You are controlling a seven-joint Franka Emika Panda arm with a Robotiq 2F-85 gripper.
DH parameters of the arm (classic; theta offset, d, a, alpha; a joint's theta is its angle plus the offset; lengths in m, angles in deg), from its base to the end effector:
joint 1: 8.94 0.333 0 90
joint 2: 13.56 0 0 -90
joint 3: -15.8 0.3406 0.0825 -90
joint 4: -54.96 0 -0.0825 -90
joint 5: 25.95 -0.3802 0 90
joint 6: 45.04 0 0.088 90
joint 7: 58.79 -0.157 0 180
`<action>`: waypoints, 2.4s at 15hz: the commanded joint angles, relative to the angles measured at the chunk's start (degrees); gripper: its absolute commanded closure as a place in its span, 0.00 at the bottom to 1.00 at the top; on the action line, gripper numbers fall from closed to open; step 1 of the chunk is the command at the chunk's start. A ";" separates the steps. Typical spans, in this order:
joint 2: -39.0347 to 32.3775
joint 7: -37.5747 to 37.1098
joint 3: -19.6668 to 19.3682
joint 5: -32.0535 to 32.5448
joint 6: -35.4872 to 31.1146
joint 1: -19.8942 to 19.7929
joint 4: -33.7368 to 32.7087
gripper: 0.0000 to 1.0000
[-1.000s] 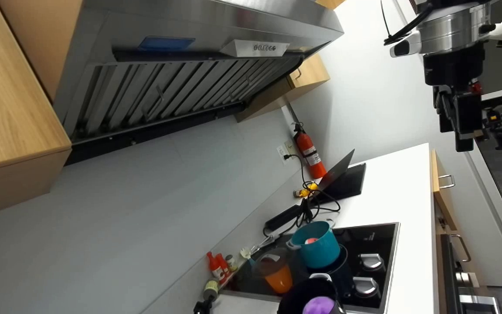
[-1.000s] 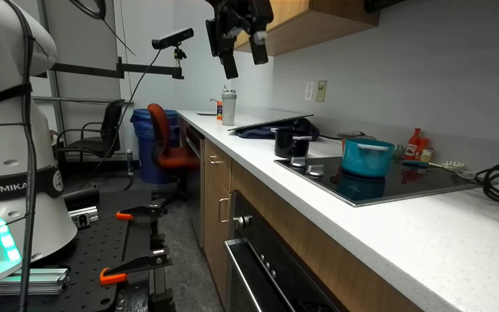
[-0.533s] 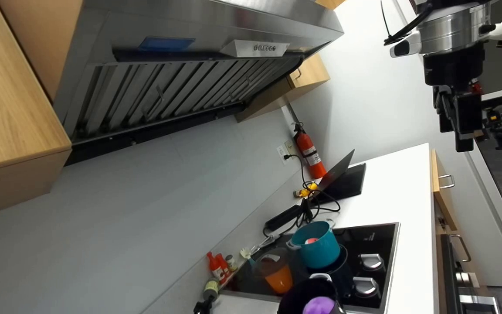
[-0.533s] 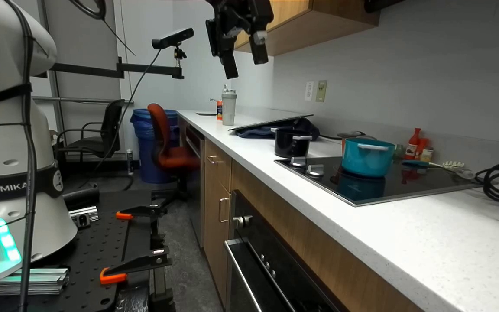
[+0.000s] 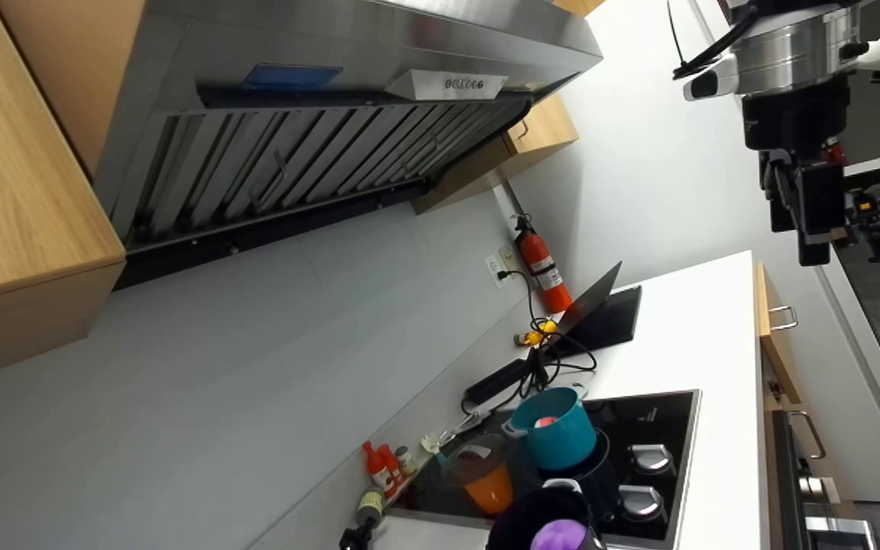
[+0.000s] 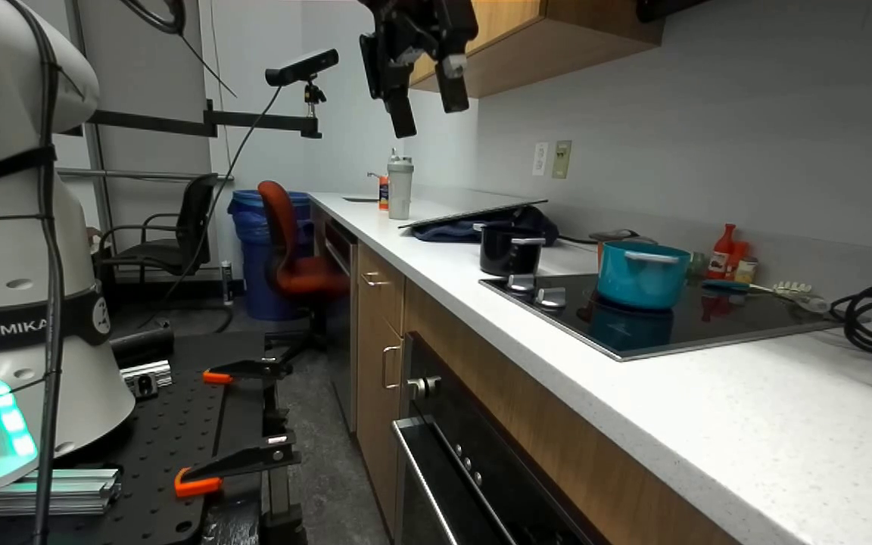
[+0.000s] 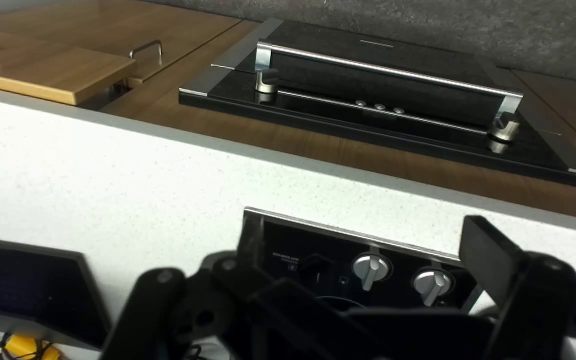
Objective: Remove the lid from the top of the orange cup and put it on the black pot
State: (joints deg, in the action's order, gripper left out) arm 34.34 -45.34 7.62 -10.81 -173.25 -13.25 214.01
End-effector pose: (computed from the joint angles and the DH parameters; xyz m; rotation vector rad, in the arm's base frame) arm 0.3089 -0.0829 0.4362 2.9216 0.2646 0.3929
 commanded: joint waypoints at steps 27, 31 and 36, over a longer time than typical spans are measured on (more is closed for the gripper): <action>-6.48 -20.27 23.38 -15.21 0.54 18.59 -1.31 0.00; -6.49 -20.27 23.37 -15.21 0.54 18.59 -1.31 0.00; -7.70 -22.13 24.04 -13.53 -1.83 16.32 -1.55 0.00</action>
State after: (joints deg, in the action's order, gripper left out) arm 27.77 -65.55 31.23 -26.02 -172.87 4.92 212.82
